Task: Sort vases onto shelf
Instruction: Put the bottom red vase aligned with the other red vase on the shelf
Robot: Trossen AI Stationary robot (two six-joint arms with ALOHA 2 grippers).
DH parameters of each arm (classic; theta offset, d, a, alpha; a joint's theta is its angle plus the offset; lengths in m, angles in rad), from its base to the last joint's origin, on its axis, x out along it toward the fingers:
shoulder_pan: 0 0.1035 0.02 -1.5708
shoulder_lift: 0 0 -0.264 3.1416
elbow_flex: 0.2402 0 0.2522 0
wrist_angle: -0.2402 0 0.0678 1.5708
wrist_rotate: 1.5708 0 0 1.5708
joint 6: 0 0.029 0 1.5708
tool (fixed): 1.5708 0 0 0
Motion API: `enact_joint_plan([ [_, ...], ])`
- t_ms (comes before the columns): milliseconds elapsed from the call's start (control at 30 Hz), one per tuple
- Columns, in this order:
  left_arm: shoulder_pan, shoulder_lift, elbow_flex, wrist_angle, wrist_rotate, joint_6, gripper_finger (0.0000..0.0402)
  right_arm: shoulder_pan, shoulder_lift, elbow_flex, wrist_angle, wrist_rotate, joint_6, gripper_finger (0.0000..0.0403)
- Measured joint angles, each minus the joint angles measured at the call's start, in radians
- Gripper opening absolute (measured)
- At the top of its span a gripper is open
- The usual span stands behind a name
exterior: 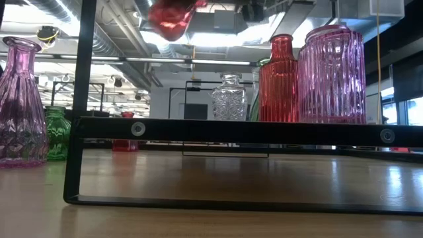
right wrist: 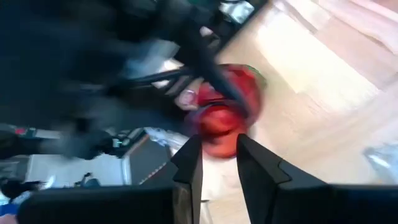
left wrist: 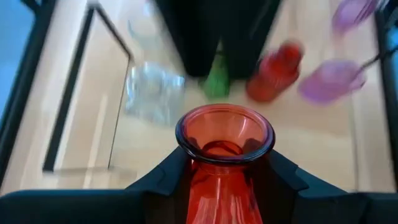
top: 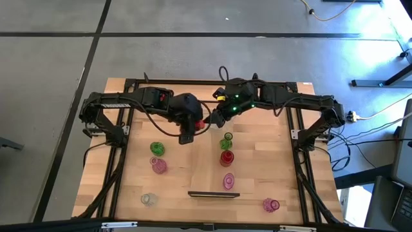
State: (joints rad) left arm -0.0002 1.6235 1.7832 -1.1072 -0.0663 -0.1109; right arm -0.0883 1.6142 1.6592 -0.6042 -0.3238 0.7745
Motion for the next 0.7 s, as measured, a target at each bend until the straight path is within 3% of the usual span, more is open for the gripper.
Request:
enact_joint_plan([
  [167, 0.0, 0.001, 0.0, -0.077, -0.031, -0.018, 0.0124, -0.003, -0.023, 0.002, -0.023, 0.011, -0.025, 0.0085],
  [400, -0.018, -0.024, -0.092, 0.006, -0.03, -0.078, 0.0124, -0.006, -0.079, 0.002, -0.123, 0.055, -0.049, 0.0085],
  [500, -0.045, -0.095, -0.24, 0.127, -0.033, -0.13, 0.0124, -0.003, -0.117, 0.002, -0.22, 0.119, -0.07, 0.0086],
  [700, -0.119, -0.338, -0.687, 0.721, -0.096, -0.263, 0.0124, -0.005, -0.218, 0.001, -0.388, 0.282, -0.077, 0.0086],
])
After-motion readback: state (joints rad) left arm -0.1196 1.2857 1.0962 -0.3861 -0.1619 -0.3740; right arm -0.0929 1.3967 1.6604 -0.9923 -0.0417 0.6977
